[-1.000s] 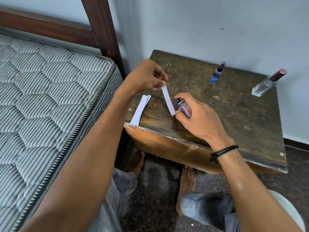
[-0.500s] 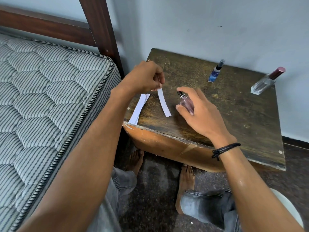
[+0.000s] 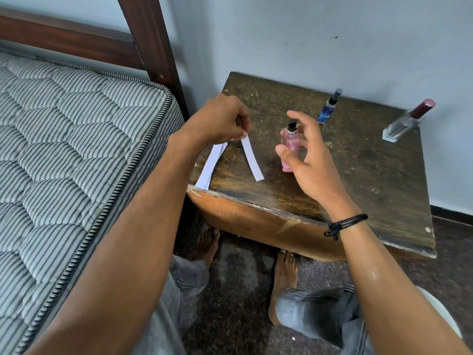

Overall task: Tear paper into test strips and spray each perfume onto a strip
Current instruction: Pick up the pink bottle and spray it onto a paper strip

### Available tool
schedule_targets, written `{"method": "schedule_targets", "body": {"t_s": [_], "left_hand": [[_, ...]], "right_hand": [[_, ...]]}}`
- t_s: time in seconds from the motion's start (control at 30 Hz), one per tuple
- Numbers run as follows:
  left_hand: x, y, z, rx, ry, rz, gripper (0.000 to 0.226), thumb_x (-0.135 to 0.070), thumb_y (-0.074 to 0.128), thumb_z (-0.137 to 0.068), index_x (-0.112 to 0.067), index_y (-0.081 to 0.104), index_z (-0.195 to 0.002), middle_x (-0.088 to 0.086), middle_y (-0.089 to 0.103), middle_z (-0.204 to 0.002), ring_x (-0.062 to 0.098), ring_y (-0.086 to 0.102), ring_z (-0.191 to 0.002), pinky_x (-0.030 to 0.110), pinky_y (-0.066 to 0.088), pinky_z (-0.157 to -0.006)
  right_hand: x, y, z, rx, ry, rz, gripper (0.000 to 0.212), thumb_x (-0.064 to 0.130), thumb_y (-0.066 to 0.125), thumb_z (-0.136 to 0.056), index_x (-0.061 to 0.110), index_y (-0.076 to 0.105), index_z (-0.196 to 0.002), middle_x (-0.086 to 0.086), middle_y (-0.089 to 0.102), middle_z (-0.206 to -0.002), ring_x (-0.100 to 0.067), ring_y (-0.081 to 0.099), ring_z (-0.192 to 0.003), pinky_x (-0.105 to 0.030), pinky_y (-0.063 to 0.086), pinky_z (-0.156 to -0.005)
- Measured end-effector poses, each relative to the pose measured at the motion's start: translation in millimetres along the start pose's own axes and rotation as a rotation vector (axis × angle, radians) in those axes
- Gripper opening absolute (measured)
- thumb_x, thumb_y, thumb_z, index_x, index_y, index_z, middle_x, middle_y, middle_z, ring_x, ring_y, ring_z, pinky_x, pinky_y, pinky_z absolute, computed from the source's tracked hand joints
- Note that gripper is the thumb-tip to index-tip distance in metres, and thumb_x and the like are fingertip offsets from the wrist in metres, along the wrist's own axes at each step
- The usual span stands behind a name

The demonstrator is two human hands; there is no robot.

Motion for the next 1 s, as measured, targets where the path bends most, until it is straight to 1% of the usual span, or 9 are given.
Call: {"method": "schedule_targets", "body": {"t_s": [0.17, 0.23, 0.33, 0.43, 0.53, 0.67, 0.8, 0.9, 1.0], "left_hand": [[-1.4, 0.7, 0.9, 0.012, 0.009, -0.012, 0.01, -0.01, 0.078, -0.08, -0.018, 0.076, -0.085, -0.014, 0.067, -0.07, -0.001, 0.067, -0.073, 0.033, 0.056, -0.086], [-2.1, 0.3, 1.1, 0.005, 0.016, -0.024, 0.01, -0.01, 0.078, -0.08, -0.018, 0.075, -0.086, -0.014, 0.066, -0.07, 0.001, 0.065, -0.07, 0.033, 0.056, -0.085], [-1.2, -1.6, 0.9, -0.008, 0.024, 0.001, 0.011, -0.01, 0.076, -0.079, -0.02, 0.075, -0.085, -0.014, 0.07, -0.073, -0.006, 0.065, -0.069, 0.029, 0.056, -0.083], [0.6, -7.4, 0.2, -0.042, 0.037, 0.037, 0.01, -0.012, 0.075, -0.08, -0.021, 0.076, -0.085, -0.007, 0.075, -0.079, -0.009, 0.063, -0.066, 0.025, 0.054, -0.08], [6.8, -16.8, -1.7, -0.119, 0.022, 0.08, 0.008, -0.017, 0.077, -0.081, -0.024, 0.075, -0.084, -0.015, 0.069, -0.071, -0.016, 0.057, -0.061, 0.017, 0.048, -0.07], [13.6, -26.1, -2.5, -0.252, 0.003, 0.094, 0.006, -0.023, 0.076, -0.082, -0.027, 0.075, -0.086, -0.017, 0.064, -0.075, -0.002, 0.057, -0.07, 0.025, 0.048, -0.076], [14.7, -30.3, -3.3, -0.371, 0.016, 0.107, 0.018, -0.024, 0.078, -0.08, -0.025, 0.074, -0.098, -0.005, 0.055, -0.101, 0.012, 0.054, -0.093, 0.027, 0.045, -0.085], [16.8, -24.3, -5.5, -0.332, 0.0, 0.091, 0.039, -0.029, 0.081, -0.079, -0.024, 0.07, -0.117, 0.0, 0.051, -0.122, 0.021, 0.045, -0.118, 0.027, 0.04, -0.098], [15.7, -12.2, -8.1, -0.246, -0.008, 0.075, 0.047, -0.03, 0.081, -0.079, -0.026, 0.068, -0.124, 0.0, 0.049, -0.135, 0.021, 0.044, -0.128, 0.025, 0.031, -0.102]], "right_hand": [[-0.2, 0.5, -0.5, -0.008, -0.012, -0.1, 0.057, 0.023, 0.064, -0.102, 0.044, 0.036, -0.147, 0.007, 0.045, -0.142, 0.028, 0.047, -0.111, 0.004, 0.044, -0.068], [0.6, 1.5, -0.6, -0.003, -0.011, -0.147, 0.058, 0.02, 0.065, -0.101, 0.045, 0.038, -0.145, 0.005, 0.044, -0.142, 0.018, 0.052, -0.117, -0.005, 0.053, -0.063], [-0.3, 2.1, -1.1, 0.019, 0.013, -0.176, 0.063, 0.018, 0.067, -0.099, 0.051, 0.036, -0.143, 0.002, 0.046, -0.147, -0.007, 0.057, -0.124, -0.033, 0.064, -0.058], [-0.9, 1.5, -1.6, 0.021, 0.014, -0.154, 0.063, 0.019, 0.067, -0.099, 0.051, 0.036, -0.143, 0.002, 0.048, -0.146, 0.001, 0.061, -0.114, -0.034, 0.063, -0.055], [-2.4, 2.5, -1.8, 0.02, 0.002, -0.123, 0.063, 0.02, 0.068, -0.099, 0.05, 0.035, -0.144, 0.003, 0.049, -0.145, 0.01, 0.061, -0.107, -0.032, 0.062, -0.052], [-6.1, 4.4, -3.0, 0.022, -0.001, -0.102, 0.063, 0.021, 0.067, -0.099, 0.051, 0.035, -0.144, 0.003, 0.052, -0.142, 0.002, 0.065, -0.104, -0.031, 0.061, -0.051], [-8.2, 6.4, -4.4, 0.03, -0.009, -0.11, 0.065, 0.017, 0.067, -0.1, 0.052, 0.034, -0.144, 0.001, 0.053, -0.139, -0.01, 0.069, -0.099, -0.029, 0.06, -0.052], [-9.4, 7.7, -5.1, 0.04, -0.009, -0.118, 0.065, 0.015, 0.065, -0.1, 0.052, 0.033, -0.144, -0.001, 0.053, -0.138, -0.016, 0.07, -0.096, -0.028, 0.059, -0.052], [-8.5, 8.3, -5.3, 0.051, -0.014, -0.119, 0.065, 0.013, 0.064, -0.101, 0.051, 0.034, -0.143, -0.001, 0.052, -0.137, -0.019, 0.07, -0.094, -0.028, 0.059, -0.052]]}}
Point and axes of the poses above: each hand's wrist, its own z-axis away from the middle knuckle, its own y-axis out of the palm, x = y × z, the point moved 6 cm from there along -z, towards the middle knuckle
